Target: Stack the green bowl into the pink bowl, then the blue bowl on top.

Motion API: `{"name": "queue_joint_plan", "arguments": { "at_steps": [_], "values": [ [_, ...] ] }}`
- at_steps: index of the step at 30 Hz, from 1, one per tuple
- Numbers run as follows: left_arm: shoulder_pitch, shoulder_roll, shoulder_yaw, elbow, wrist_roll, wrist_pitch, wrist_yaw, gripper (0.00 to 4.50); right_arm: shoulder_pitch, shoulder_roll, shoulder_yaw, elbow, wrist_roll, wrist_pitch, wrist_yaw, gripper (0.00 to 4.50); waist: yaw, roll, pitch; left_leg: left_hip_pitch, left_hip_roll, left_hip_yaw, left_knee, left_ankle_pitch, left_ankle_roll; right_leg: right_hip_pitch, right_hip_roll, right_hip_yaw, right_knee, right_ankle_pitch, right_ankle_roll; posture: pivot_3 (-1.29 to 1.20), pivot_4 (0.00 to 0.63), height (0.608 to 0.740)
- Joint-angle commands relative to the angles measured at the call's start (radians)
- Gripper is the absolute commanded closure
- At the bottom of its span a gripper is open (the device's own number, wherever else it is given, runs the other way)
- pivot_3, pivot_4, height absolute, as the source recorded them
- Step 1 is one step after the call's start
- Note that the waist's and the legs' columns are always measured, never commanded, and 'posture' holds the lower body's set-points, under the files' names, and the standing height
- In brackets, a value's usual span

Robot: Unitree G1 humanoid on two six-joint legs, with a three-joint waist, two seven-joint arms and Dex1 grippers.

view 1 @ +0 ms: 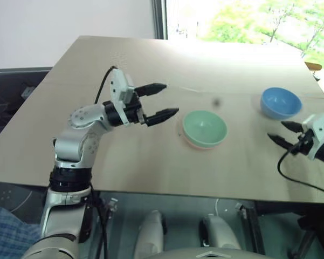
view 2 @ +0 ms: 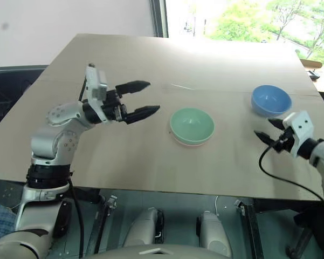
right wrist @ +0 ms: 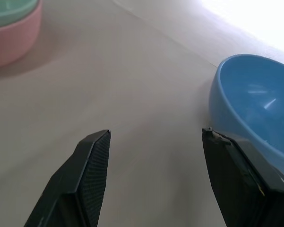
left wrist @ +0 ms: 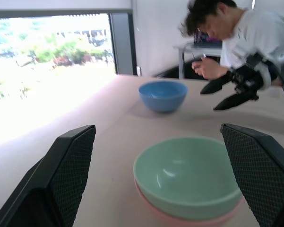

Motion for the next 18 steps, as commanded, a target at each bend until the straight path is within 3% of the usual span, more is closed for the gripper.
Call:
{"name": "queue_joint_plan", "arguments": {
  "at_steps": [1,8,18],
  "values": [
    [0.02,0.006,0.026,-0.061,-0.016,-0.013,0.021,0.03,-0.114,-0.043,0.033,0.112,-0.064,-0.084,0.042,1.23,0.001,0.0,0.0,0.0,0.0,0.0,0.0,0.0,0.0,0.0,0.0,0.0,0.0,0.0,0.0,0.0,0.15,0.74],
    [0.064,0.005,0.012,-0.099,0.001,-0.026,0.049,0.03,-0.397,-0.041,0.167,0.366,-0.19,-0.179,0.135,1.23,-0.015,0.001,0.001,0.0,0.0,0.001,-0.001,0.0,0.0,0.0,0.0,0.001,-0.002,0.0,0.0,0.0,0.15,0.74],
    [0.106,0.022,0.035,-0.158,-0.028,-0.009,0.077,0.03,-0.639,0.04,0.321,0.748,-0.376,-0.146,0.091,1.23,-0.027,0.002,0.001,-0.001,0.0,0.003,-0.002,0.002,-0.003,-0.001,-0.001,0.002,-0.003,0.0,0.0,0.0,0.15,0.74]
  ]
}}
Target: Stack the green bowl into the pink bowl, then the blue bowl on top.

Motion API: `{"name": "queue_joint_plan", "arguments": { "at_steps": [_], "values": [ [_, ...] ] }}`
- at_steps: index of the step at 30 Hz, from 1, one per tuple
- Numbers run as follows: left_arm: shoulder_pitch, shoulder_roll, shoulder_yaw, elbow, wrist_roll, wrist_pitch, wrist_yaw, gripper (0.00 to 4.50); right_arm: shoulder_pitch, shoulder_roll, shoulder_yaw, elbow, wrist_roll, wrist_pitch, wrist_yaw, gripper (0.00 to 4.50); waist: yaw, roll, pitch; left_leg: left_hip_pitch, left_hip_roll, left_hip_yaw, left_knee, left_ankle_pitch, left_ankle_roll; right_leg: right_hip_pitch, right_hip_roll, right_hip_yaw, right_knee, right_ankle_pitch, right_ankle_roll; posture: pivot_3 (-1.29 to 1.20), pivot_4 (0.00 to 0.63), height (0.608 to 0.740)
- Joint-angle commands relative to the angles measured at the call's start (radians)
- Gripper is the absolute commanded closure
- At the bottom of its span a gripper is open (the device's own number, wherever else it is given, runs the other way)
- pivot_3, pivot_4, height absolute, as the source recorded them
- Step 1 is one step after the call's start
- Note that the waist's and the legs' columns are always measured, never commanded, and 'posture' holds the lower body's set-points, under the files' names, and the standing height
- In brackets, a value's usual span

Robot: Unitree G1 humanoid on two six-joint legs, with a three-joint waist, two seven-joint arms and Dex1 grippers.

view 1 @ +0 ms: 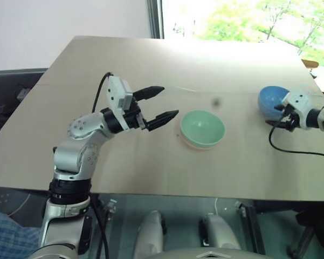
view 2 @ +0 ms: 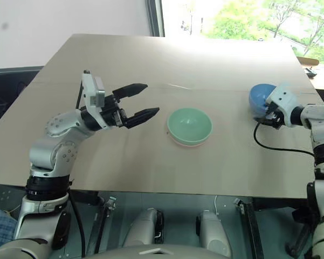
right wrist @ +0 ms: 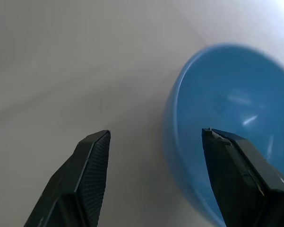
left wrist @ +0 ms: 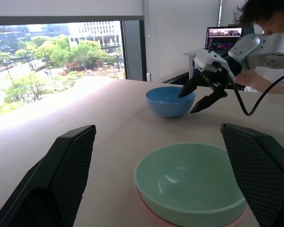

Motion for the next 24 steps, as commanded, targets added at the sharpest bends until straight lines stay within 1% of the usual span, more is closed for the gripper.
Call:
{"name": "queue_joint_plan", "arguments": {
  "at_steps": [1,3,4,5,6,11,12,15,19,22,24],
  "values": [
    [0.021,0.018,0.03,-0.062,-0.022,-0.007,0.006,0.03,-0.085,0.001,0.015,0.096,-0.053,-0.024,-0.042,1.23,-0.001,0.0,0.0,0.0,0.0,0.0,0.0,0.0,-0.001,0.0,0.0,0.0,0.0,0.0,0.0,0.0,0.15,0.74],
    [0.031,0.021,0.033,-0.072,-0.025,-0.006,0.01,0.03,-0.113,0.013,0.016,0.133,-0.062,-0.045,-0.043,1.23,-0.002,0.001,0.0,0.0,0.0,0.001,-0.001,0.001,-0.001,-0.001,0.0,0.001,0.0,0.0,0.0,0.0,0.15,0.74],
    [0.036,0.022,0.035,-0.077,-0.025,-0.004,0.014,0.0,-0.124,0.018,0.016,0.148,-0.066,-0.061,-0.043,1.65,-0.002,0.001,0.0,0.0,0.0,0.001,-0.001,0.001,-0.001,-0.001,0.0,0.001,0.0,0.0,0.0,0.0,0.15,0.74],
    [0.04,0.022,0.037,-0.082,-0.025,-0.003,0.019,0.0,-0.131,0.02,0.021,0.159,-0.071,-0.076,-0.029,1.8,-0.002,0.001,0.0,0.0,0.0,0.001,-0.001,0.001,-0.001,-0.001,0.0,0.001,0.0,0.0,0.0,0.0,0.15,0.74],
    [0.045,0.022,0.038,-0.086,-0.023,-0.005,0.023,0.0,-0.14,0.026,0.022,0.17,-0.075,-0.084,-0.031,2.13,-0.002,0.001,0.0,0.0,0.0,0.001,-0.001,0.001,-0.001,-0.001,0.0,0.001,0.0,0.0,0.0,0.0,0.15,0.74],
    [0.068,0.019,0.035,-0.109,-0.022,-0.005,0.035,0.0,-0.154,0.034,0.025,0.198,-0.086,-0.108,-0.017,4.33,0.001,0.001,0.0,0.0,0.0,0.001,-0.001,0.001,-0.001,-0.001,0.0,0.001,0.0,0.0,0.0,0.0,0.15,0.74],
    [0.071,0.02,0.036,-0.112,-0.024,-0.004,0.038,0.0,-0.155,0.034,0.024,0.201,-0.088,-0.112,-0.017,4.45,0.001,0.001,0.0,0.0,0.0,0.001,-0.001,0.001,-0.001,-0.001,0.0,0.001,0.0,0.0,0.0,0.0,0.15,0.74],
    [0.076,0.021,0.04,-0.116,-0.028,-0.001,0.043,0.0,-0.159,0.029,0.021,0.195,-0.092,-0.143,-0.017,4.48,0.0,0.001,0.0,0.0,0.0,0.001,-0.001,0.001,-0.001,-0.001,0.0,0.001,0.0,0.0,0.0,0.0,0.15,0.74],
    [0.085,0.03,0.041,-0.117,-0.03,0.001,0.038,0.0,-0.153,0.025,0.023,0.108,-0.071,-0.193,0.083,4.48,-0.001,0.001,0.001,0.0,0.0,0.001,-0.001,0.001,-0.001,-0.001,0.0,0.001,0.0,0.0,0.0,0.0,0.15,0.74],
    [0.09,0.033,0.043,-0.113,-0.033,-0.002,0.035,0.0,-0.129,0.043,-0.008,-0.047,0.002,-0.173,0.17,4.48,-0.005,0.004,0.002,0.0,0.0,0.002,-0.002,0.001,-0.001,-0.001,0.0,0.002,0.0,0.0,0.0,0.0,0.15,0.74],
    [0.092,0.037,0.044,-0.107,-0.033,-0.006,0.03,0.0,-0.078,0.046,-0.011,-0.27,0.075,-0.089,0.243,4.48,-0.004,0.004,0.002,0.0,0.0,0.002,-0.002,0.001,-0.001,-0.002,0.0,0.002,0.001,0.0,0.0,0.0,0.15,0.74]
  ]
}}
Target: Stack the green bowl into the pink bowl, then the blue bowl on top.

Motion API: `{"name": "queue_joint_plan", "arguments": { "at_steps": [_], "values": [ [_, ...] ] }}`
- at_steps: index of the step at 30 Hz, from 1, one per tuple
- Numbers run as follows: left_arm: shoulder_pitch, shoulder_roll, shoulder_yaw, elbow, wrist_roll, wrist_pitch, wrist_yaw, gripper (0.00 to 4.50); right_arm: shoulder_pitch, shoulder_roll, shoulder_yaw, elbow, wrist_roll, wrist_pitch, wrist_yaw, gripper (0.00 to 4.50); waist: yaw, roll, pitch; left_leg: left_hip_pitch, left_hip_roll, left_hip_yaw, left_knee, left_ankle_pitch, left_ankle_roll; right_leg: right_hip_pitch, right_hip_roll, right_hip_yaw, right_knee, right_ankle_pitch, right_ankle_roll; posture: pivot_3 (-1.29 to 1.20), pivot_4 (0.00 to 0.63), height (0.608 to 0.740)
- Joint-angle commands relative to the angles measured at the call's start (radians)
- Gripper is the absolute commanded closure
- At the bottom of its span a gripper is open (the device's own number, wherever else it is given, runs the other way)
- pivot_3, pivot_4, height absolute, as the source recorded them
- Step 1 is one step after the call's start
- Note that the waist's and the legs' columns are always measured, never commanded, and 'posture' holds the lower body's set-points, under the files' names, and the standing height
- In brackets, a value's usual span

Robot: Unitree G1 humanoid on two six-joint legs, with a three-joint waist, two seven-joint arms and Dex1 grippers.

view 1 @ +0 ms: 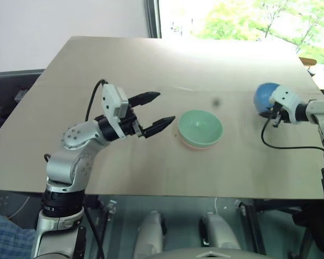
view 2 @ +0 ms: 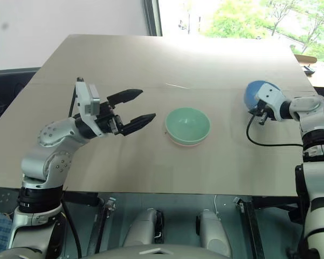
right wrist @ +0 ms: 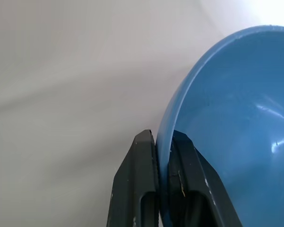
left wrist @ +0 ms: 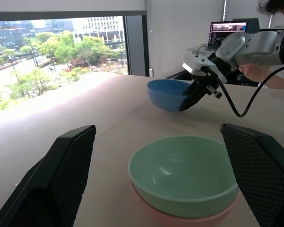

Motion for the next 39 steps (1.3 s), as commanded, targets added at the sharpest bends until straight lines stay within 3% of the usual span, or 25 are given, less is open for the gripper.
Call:
{"name": "queue_joint_plan", "arguments": {
  "at_steps": [1,5,9,13,18,19,20,24,26,28,33,39],
  "values": [
    [0.004,0.017,0.024,-0.024,-0.014,-0.013,-0.005,0.0,0.061,-0.004,-0.04,-0.392,0.138,0.129,0.107,4.48,0.003,0.0,0.0,0.0,0.0,0.0,0.0,0.0,0.0,0.0,0.0,0.0,0.0,0.0,0.0,0.0,0.15,0.74],
    [0.005,0.041,0.027,0.002,-0.009,-0.026,-0.036,0.0,0.18,-0.036,-0.016,-0.835,0.238,0.332,0.168,4.48,0.011,0.0,0.0,-0.002,0.0,-0.001,-0.001,0.0,0.0,-0.001,0.0,-0.002,0.0,0.0,0.0,0.0,0.15,0.74],
    [-0.001,0.06,0.023,0.04,0.005,-0.044,-0.066,0.0,0.251,-0.059,-0.001,-1.129,0.338,0.497,0.194,4.48,0.022,0.0,0.0,-0.002,0.0,-0.001,0.0,-0.002,0.004,0.0,-0.001,-0.002,0.0,0.0,0.0,0.0,0.15,0.74],
    [-0.014,0.06,0.015,0.058,0.006,-0.051,-0.076,0.0,0.28,-0.05,0.017,-1.277,0.355,0.579,0.147,4.48,0.023,0.0,0.0,-0.001,0.0,-0.001,0.001,-0.002,0.004,0.0,0.0,-0.002,0.001,0.0,0.0,0.0,0.15,0.74],
    [-0.029,0.055,0.001,0.082,0.02,-0.063,-0.092,0.0,0.287,-0.065,0.02,-1.316,0.356,0.611,0.123,4.48,0.025,0.0,0.0,-0.001,0.0,-0.001,0.001,-0.002,0.004,0.0,0.0,-0.002,0.0,0.0,0.0,0.0,0.15,0.74],
    [-0.032,0.054,-0.001,0.087,0.023,-0.066,-0.095,0.0,0.287,-0.066,0.02,-1.32,0.356,0.616,0.116,4.13,0.025,0.0,0.0,-0.001,0.0,-0.001,0.001,-0.002,0.004,0.0,0.0,-0.002,0.0,0.0,0.0,0.0,0.15,0.74],
    [-0.034,0.052,-0.002,0.09,0.026,-0.069,-0.097,0.0,0.287,-0.067,0.02,-1.322,0.356,0.62,0.112,4.13,0.026,0.0,0.0,-0.001,0.0,-0.001,0.001,-0.002,0.004,0.0,0.0,-0.002,0.0,0.0,0.0,0.0,0.15,0.74],
    [-0.046,0.043,-0.007,0.095,0.035,-0.078,-0.093,0.0,0.286,-0.041,-0.004,-1.342,0.364,0.62,0.048,2.58,0.027,0.0,0.0,-0.001,0.0,-0.001,0.001,-0.002,0.004,0.0,0.0,-0.002,0.0,0.0,0.0,0.0,0.15,0.74],
    [-0.044,0.043,-0.006,0.094,0.035,-0.077,-0.095,0.0,0.284,-0.052,-0.007,-1.348,0.365,0.642,0.032,2.13,0.028,0.0,0.0,-0.001,0.0,-0.001,0.001,-0.002,0.004,0.0,0.0,-0.002,0.0,0.0,0.0,0.0,0.15,0.74],
    [-0.038,0.046,-0.007,0.091,0.036,-0.073,-0.094,0.0,0.292,-0.045,-0.033,-1.331,0.358,0.623,-0.012,1.17,0.028,-0.001,0.0,-0.001,0.0,-0.001,0.001,-0.002,0.004,0.0,0.0,-0.002,0.0,0.0,0.0,0.0,0.15,0.74],
    [-0.009,0.056,-0.001,0.063,0.026,-0.051,-0.087,0.0,0.372,-0.025,-0.174,-1.337,0.47,0.702,-0.093,1.17,0.031,-0.001,0.0,-0.001,0.0,-0.001,0.001,-0.002,0.004,0.0,0.0,-0.002,0.0,0.0,0.0,0.0,0.15,0.74],
    [0.059,0.077,0.01,0.044,0.036,-0.019,-0.067,0.0,0.605,-0.016,-0.383,-1.41,0.62,0.742,-0.14,1.17,0.033,-0.002,0.0,-0.002,0.0,-0.001,0.0,-0.002,0.004,0.0,0.0,-0.002,-0.001,0.0,0.0,0.0,0.15,0.74]
  ]
}}
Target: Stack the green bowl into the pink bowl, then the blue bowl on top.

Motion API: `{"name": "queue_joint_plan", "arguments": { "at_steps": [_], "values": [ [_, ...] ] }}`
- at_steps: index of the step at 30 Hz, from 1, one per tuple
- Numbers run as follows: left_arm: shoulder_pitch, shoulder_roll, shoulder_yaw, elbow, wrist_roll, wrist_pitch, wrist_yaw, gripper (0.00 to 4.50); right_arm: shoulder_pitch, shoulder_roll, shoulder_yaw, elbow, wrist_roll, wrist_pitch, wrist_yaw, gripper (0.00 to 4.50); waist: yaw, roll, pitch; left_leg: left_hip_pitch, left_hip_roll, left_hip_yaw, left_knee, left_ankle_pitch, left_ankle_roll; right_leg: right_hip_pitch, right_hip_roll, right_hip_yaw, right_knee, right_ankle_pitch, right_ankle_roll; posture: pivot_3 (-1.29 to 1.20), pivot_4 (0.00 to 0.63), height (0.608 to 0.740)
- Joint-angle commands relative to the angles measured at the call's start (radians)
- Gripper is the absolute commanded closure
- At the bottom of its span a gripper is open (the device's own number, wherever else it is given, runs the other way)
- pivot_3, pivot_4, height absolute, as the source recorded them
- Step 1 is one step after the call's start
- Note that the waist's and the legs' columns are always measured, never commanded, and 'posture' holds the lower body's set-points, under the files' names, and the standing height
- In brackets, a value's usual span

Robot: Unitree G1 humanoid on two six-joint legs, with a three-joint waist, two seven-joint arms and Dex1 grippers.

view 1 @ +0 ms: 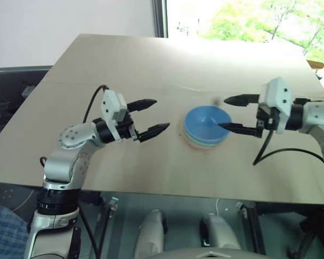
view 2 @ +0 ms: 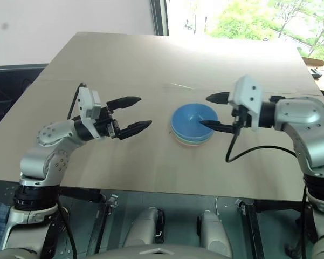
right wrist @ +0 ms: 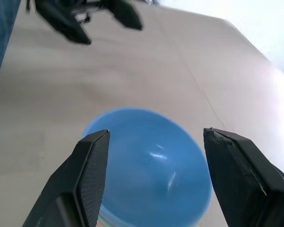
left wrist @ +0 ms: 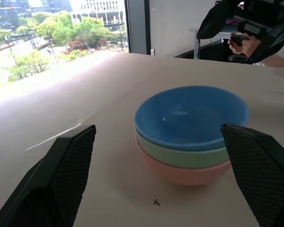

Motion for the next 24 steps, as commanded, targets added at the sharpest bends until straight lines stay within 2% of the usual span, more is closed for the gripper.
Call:
{"name": "queue_joint_plan", "arguments": {
  "at_steps": [1,5,11,17,24],
  "values": [
    [0.032,0.015,0.015,-0.038,0.007,0.007,0.022,0.0,0.127,0.005,-0.154,-0.073,0.099,0.005,-0.023,1.17,0.0,0.0,0.0,0.0,0.0,0.0,0.0,0.0,0.0,0.0,0.0,0.0,0.0,0.0,0.0,0.0,0.15,0.74],
    [0.063,0.02,0.024,-0.029,0.009,0.023,0.048,0.0,0.323,0.005,-0.271,-0.019,0.138,-0.05,0.019,1.17,0.0,0.0,0.0,0.001,0.0,-0.001,0.0,0.0,0.0,0.001,0.0,-0.001,0.0,0.0,0.0,0.0,0.15,0.74],
    [0.167,0.045,0.039,-0.023,0.051,-0.026,0.045,0.0,0.584,0.028,-0.394,0.18,0.063,-0.289,0.097,1.17,-0.002,-0.001,-0.001,0.002,0.0,-0.001,0.0,0.0,0.0,0.002,0.0,-0.001,0.0,0.0,0.0,0.0,0.15,0.74],
    [0.21,0.053,0.045,-0.007,0.077,-0.068,0.036,0.0,0.693,0.033,-0.416,0.326,0.047,-0.43,0.17,1.17,-0.005,-0.001,-0.001,0.003,0.0,-0.001,0.0,0.0,0.0,0.003,0.0,0.0,0.0,0.0,0.0,0.0,0.15,0.74],
    [0.224,0.06,0.06,-0.001,0.077,-0.088,0.036,0.0,0.719,0.027,-0.433,0.406,0.063,-0.512,0.198,1.17,-0.003,-0.001,-0.001,0.005,0.0,-0.001,0.0,0.0,0.0,0.004,0.0,0.0,0.0,0.0,0.0,0.0,0.15,0.74]
  ]
}}
